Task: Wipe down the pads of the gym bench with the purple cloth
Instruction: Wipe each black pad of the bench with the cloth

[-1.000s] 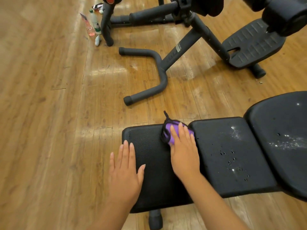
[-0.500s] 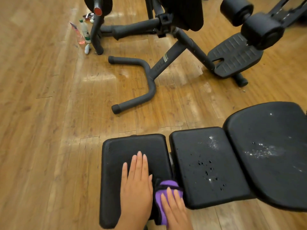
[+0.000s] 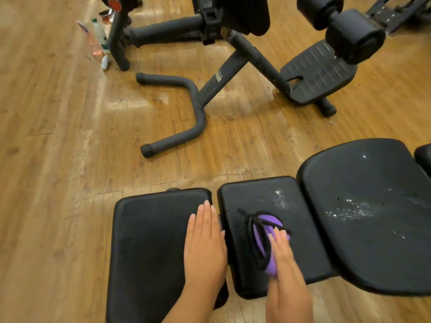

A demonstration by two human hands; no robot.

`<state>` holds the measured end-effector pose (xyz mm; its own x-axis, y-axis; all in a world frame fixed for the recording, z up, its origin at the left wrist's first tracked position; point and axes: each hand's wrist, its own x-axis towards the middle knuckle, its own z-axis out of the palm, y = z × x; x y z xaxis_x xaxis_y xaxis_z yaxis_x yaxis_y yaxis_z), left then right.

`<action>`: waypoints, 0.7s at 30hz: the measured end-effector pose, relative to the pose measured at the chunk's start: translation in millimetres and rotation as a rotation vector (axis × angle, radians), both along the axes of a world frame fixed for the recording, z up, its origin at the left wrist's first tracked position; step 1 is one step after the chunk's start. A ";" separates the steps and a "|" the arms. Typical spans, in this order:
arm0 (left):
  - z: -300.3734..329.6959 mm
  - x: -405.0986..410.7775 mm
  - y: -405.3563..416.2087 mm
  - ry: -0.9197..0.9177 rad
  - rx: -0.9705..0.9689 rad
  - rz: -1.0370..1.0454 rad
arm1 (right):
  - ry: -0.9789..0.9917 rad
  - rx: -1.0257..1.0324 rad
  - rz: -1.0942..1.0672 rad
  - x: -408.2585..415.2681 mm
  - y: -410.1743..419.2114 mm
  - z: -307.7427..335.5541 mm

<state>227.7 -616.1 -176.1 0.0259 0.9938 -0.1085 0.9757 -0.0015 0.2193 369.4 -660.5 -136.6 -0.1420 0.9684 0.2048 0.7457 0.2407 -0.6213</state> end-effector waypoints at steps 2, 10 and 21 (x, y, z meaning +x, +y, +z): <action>-1.9 -0.7 -0.9 0.009 -0.017 -0.003 | -0.265 -0.022 -0.005 1.9 -1.5 -29.2; -3.7 -2.7 -1.0 0.011 0.048 -0.036 | -0.565 -0.102 0.066 -11.6 13.8 -58.9; -4.4 -1.0 -2.9 0.039 0.082 -0.031 | -0.454 -0.189 -0.020 -41.7 151.4 -36.9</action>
<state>226.6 -619.0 -180.5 0.0541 0.9981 -0.0282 0.9827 -0.0482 0.1786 327.6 -509.0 -173.5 -0.1570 0.9862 -0.0533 0.9546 0.1378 -0.2640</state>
